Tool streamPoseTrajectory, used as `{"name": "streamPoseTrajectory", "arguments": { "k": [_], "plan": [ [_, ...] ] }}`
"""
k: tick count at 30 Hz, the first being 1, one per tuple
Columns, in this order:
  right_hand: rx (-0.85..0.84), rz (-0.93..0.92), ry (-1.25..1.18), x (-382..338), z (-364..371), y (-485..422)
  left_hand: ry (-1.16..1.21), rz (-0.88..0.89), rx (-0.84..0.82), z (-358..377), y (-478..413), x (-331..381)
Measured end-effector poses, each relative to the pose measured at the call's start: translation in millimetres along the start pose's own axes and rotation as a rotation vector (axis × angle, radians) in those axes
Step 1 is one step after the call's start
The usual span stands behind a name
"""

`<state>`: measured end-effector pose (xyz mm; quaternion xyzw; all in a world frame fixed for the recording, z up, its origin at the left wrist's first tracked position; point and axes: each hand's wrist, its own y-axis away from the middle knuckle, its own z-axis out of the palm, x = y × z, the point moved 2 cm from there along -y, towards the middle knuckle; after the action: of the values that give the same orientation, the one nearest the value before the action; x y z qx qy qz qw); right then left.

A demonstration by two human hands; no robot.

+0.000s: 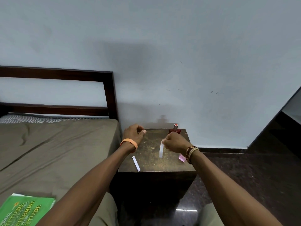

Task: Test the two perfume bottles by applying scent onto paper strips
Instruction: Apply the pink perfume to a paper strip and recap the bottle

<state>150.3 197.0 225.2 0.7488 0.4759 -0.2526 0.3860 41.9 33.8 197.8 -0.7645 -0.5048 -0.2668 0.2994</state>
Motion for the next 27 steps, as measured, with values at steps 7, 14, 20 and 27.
{"name": "streamPoseTrajectory", "arguments": {
  "k": [7, 14, 20, 27],
  "plan": [
    [-0.123, -0.012, -0.477, -5, 0, -12, 0.014, -0.031, -0.022, 4, -3, -14],
    [-0.165, -0.013, -0.695, -4, -2, -24, 0.037, -0.044, -0.036, 14, -8, -24],
    [-0.090, 0.026, -0.226, 14, 12, -40, 0.042, -0.071, -0.055, 24, -12, -41],
    [-0.021, 0.116, -0.243, 19, 22, -60, 0.036, -0.117, -0.070, 34, -18, -61]
  ]
}}
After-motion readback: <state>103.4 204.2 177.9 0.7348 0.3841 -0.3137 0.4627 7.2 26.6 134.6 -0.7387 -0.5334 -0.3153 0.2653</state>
